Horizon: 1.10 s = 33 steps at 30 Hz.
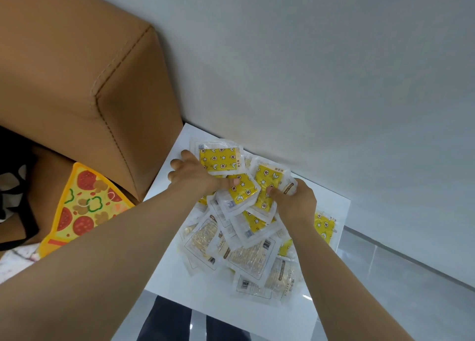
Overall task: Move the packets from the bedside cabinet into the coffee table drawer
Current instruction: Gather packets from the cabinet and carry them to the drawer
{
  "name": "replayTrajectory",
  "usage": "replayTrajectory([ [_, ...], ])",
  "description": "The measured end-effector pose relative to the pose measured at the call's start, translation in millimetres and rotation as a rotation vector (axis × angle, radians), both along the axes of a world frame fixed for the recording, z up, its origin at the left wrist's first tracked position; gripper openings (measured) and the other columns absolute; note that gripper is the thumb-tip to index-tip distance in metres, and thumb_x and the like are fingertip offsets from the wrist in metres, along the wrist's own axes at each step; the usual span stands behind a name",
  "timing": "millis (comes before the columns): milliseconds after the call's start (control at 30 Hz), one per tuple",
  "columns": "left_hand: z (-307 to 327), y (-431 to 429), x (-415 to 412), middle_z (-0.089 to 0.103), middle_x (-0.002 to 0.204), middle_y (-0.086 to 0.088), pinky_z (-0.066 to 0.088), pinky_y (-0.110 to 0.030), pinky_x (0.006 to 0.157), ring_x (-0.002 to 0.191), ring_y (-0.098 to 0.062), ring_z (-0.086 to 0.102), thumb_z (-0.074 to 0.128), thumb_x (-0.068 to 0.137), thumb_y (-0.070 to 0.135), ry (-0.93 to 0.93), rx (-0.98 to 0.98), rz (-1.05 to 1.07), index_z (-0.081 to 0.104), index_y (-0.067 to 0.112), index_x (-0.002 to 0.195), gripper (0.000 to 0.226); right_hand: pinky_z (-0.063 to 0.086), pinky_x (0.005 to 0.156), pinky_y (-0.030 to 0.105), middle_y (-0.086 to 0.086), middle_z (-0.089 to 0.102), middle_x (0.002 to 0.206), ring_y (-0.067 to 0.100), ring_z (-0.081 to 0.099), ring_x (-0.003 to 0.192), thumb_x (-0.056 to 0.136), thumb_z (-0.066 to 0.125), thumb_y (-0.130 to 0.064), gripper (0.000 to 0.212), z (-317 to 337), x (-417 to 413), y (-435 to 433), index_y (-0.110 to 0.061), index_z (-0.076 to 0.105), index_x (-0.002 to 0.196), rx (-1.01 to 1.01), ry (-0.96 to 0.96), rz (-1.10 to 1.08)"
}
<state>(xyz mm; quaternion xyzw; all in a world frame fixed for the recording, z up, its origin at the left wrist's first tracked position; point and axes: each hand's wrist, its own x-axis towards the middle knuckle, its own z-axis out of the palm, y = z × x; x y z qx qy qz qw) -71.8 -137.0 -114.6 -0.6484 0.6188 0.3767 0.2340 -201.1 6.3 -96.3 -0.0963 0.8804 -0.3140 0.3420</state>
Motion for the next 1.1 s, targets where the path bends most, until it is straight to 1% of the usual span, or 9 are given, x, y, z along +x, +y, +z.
replayTrajectory([
  [133, 8.7, -4.1, 0.4, 0.040, 0.136, -0.015, 0.035, -0.042, 0.104, 0.128, -0.031, 0.041, 0.067, 0.043, 0.083, -0.067, 0.013, -0.159, 0.022, 0.003, 0.138, 0.133, 0.036, 0.053, 0.017, -0.015, 0.055, 0.072, -0.001, 0.051, 0.063, 0.081, 0.074, -0.021, 0.023, 2.6, 1.3, -0.2, -0.022, 0.054, 0.094, -0.015, -0.006, 0.016],
  [233, 4.5, -7.3, -2.2, 0.048, 0.130, -0.011, 0.043, -0.042, 0.101, 0.122, -0.029, 0.048, 0.061, 0.038, 0.090, -0.003, 0.081, 0.005, 0.033, 0.006, 0.133, 0.130, 0.035, 0.053, 0.016, -0.015, 0.054, 0.072, -0.002, 0.050, 0.063, 0.081, 0.074, -0.021, 0.024, 4.4, 2.4, 0.2, -0.023, 0.053, 0.094, -0.024, -0.018, 0.020],
  [400, 4.5, -16.4, -10.4, 0.054, 0.085, -0.005, 0.044, -0.030, 0.078, 0.101, -0.027, 0.056, 0.044, 0.071, 0.082, 0.103, 0.127, 0.204, 0.051, 0.005, 0.091, 0.080, 0.036, 0.054, 0.016, -0.016, 0.054, 0.073, -0.003, 0.050, 0.065, 0.082, 0.073, -0.021, 0.025, 1.9, 4.6, 1.5, -0.024, 0.053, 0.095, -0.036, -0.022, 0.012],
  [533, -2.6, -20.1, -10.4, 0.057, 0.121, -0.014, 0.041, -0.032, 0.078, 0.115, -0.031, 0.055, 0.051, 0.079, 0.071, 0.158, 0.168, 0.270, 0.051, 0.004, 0.125, 0.081, 0.038, 0.054, 0.016, -0.015, 0.056, 0.074, -0.002, 0.052, 0.065, 0.082, 0.073, -0.021, 0.022, -1.3, 4.5, 2.3, -0.020, 0.058, 0.098, -0.044, -0.031, 0.000],
  [633, -4.8, -19.3, -9.3, 0.056, 0.119, -0.015, 0.041, -0.032, 0.082, 0.118, -0.031, 0.053, 0.056, 0.081, 0.063, 0.198, 0.178, 0.280, 0.049, 0.002, 0.127, 0.076, 0.038, 0.055, 0.016, -0.014, 0.057, 0.076, -0.001, 0.053, 0.066, 0.082, 0.073, -0.021, 0.022, -2.3, 4.6, 2.4, -0.019, 0.058, 0.097, -0.054, -0.044, -0.014],
  [767, 0.8, -30.7, 2.7, 0.053, 0.134, -0.008, 0.039, -0.040, 0.105, 0.124, -0.031, 0.050, 0.085, 0.056, 0.052, 0.334, 0.403, 0.373, 0.048, 0.006, 0.130, 0.094, 0.037, 0.053, 0.016, -0.013, 0.058, 0.074, 0.000, 0.053, 0.065, 0.081, 0.074, -0.020, 0.021, -1.3, 3.5, 3.8, -0.018, 0.059, 0.096, -0.064, -0.055, -0.037],
  [833, -8.8, -39.1, 11.8, 0.062, 0.123, -0.008, 0.046, -0.046, 0.100, 0.114, -0.029, 0.059, 0.094, 0.029, 0.048, 0.358, 0.405, 0.333, 0.057, 0.010, 0.120, 0.105, 0.038, 0.053, 0.018, -0.011, 0.059, 0.074, 0.003, 0.054, 0.064, 0.081, 0.074, -0.020, 0.021, -0.1, 1.7, 5.4, -0.016, 0.060, 0.096, -0.072, -0.066, -0.069],
  [1000, 20.4, -47.7, 21.0, 0.073, 0.101, -0.010, 0.054, -0.039, 0.087, 0.091, -0.026, 0.069, 0.084, 0.067, 0.014, 0.512, 0.337, 0.278, 0.069, 0.009, 0.098, 0.034, 0.041, 0.054, 0.023, -0.006, 0.060, 0.071, 0.010, 0.054, 0.062, 0.079, 0.075, -0.018, 0.019, 4.2, -2.1, 9.1, -0.015, 0.060, 0.091, -0.064, -0.068, -0.089],
  [1100, 35.2, -51.2, 21.8, 0.073, 0.103, -0.013, 0.054, -0.045, 0.088, 0.094, -0.031, 0.070, 0.077, 0.072, 0.010, 0.597, 0.461, 0.292, 0.069, 0.008, 0.103, 0.032, 0.042, 0.056, 0.023, -0.006, 0.061, 0.073, 0.009, 0.056, 0.063, 0.080, 0.075, -0.018, 0.019, 7.2, -3.6, 10.3, -0.016, 0.060, 0.092, -0.077, -0.075, -0.095],
])
